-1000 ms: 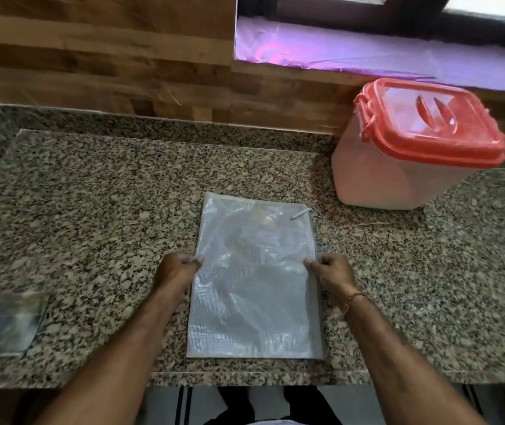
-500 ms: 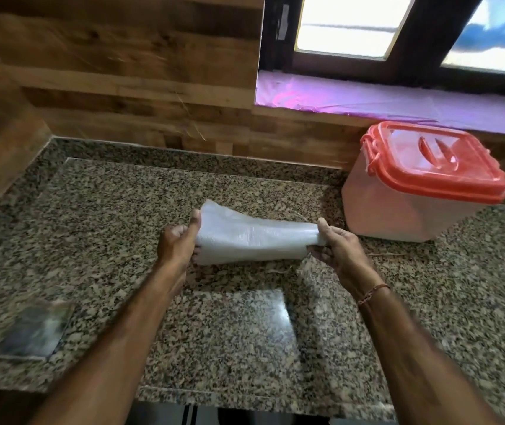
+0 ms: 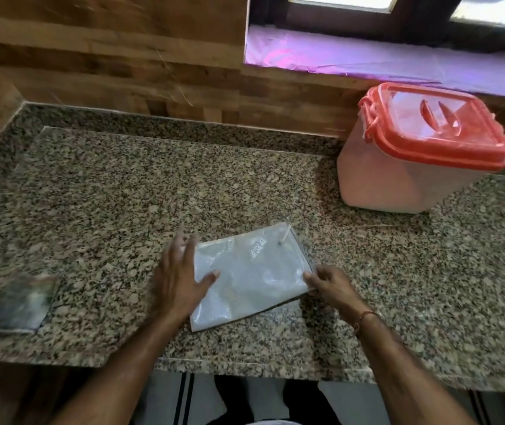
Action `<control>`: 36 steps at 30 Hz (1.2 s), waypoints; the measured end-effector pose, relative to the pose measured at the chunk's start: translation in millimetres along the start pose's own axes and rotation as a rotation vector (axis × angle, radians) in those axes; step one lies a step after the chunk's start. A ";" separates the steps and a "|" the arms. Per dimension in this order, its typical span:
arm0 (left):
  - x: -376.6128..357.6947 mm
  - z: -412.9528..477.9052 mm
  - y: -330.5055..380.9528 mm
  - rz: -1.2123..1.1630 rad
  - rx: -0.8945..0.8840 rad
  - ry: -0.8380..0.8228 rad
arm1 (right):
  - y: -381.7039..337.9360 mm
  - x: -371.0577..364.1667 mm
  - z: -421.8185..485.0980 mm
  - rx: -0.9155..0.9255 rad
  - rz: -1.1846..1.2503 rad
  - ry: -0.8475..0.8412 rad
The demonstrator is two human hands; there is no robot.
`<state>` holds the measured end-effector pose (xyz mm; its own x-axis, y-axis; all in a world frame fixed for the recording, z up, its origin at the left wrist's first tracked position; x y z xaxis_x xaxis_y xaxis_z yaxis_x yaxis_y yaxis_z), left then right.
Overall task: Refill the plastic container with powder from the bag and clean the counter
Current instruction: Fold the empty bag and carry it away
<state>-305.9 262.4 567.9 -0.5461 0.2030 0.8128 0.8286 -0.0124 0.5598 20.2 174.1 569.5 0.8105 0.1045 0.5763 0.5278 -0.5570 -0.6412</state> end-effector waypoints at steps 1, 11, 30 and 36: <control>-7.7 6.1 5.8 0.058 -0.072 -0.086 | -1.6 1.2 -1.8 -0.005 0.005 0.008; -45.0 -14.2 36.1 0.198 -0.013 -0.133 | -14.0 -41.0 -21.7 -0.227 0.508 -0.005; -20.9 -0.4 19.1 -0.979 0.471 -0.211 | -35.3 -31.8 -23.7 -0.208 0.439 -0.149; 26.5 40.0 53.2 -1.038 0.305 -0.064 | -96.3 4.7 -0.9 -0.041 0.661 -0.199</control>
<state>-271.3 306.3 612.8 -0.9984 0.0251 -0.0499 -0.0339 0.4371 0.8988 -27.0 227.5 634.5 0.9920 -0.1210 -0.0355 -0.1002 -0.5859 -0.8042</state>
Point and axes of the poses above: each hand's wrist, its own z-axis towards the middle knuckle, its own x-axis out of the back of the hand, y = z × x, the point moved 4 cm from there along z, towards the middle knuckle, and after that the axes turned 15 degrees about -z, right-handed, at the moved point
